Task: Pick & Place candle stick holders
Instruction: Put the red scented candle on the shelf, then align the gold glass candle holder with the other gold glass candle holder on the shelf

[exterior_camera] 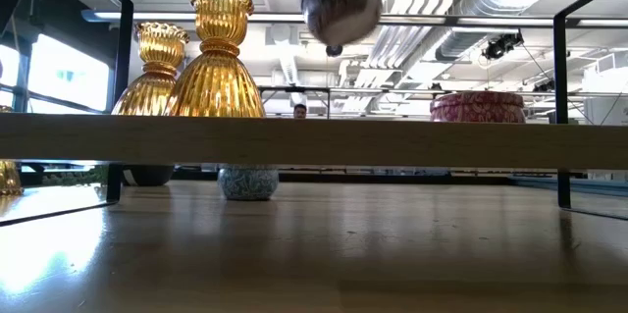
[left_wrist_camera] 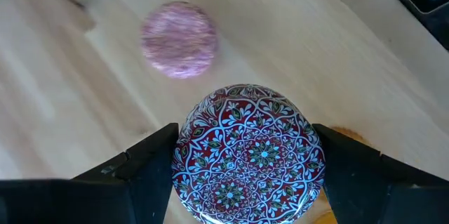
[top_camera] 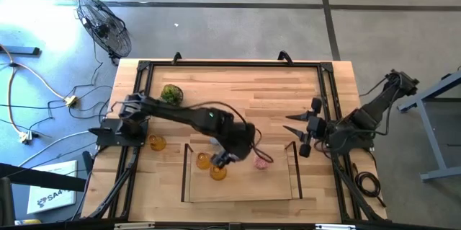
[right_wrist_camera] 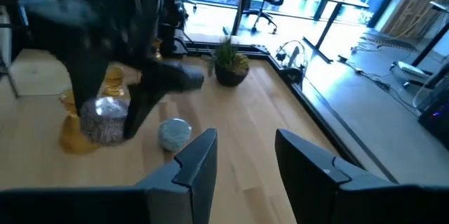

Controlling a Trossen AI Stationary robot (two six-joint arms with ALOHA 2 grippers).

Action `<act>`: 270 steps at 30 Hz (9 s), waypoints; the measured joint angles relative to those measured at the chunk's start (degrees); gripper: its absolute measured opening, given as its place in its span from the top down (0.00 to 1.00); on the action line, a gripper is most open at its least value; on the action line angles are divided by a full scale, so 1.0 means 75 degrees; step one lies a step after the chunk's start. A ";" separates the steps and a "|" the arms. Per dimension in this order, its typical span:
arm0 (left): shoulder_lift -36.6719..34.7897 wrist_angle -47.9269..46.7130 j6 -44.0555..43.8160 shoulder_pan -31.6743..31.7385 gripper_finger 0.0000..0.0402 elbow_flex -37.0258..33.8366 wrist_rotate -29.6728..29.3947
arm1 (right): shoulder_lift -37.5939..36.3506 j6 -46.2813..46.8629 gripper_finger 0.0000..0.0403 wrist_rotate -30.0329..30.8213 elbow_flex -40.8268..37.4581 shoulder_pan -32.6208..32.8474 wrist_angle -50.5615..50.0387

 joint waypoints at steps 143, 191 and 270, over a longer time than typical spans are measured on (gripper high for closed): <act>-0.5750 -0.4315 -1.0593 -0.1412 0.05 -0.7061 -0.1078 | 0.1403 0.2112 0.65 0.0254 0.0006 0.1637 0.0300; -0.5778 -0.2893 -1.0483 -0.1124 0.07 -0.8400 -0.1304 | 0.1406 0.1971 0.65 -0.0469 0.0000 0.0888 0.0609; -0.5352 -0.1471 -0.9542 -0.1126 0.22 -0.7362 -0.1820 | 0.1963 0.1652 0.65 -0.0970 0.0000 0.0897 0.1127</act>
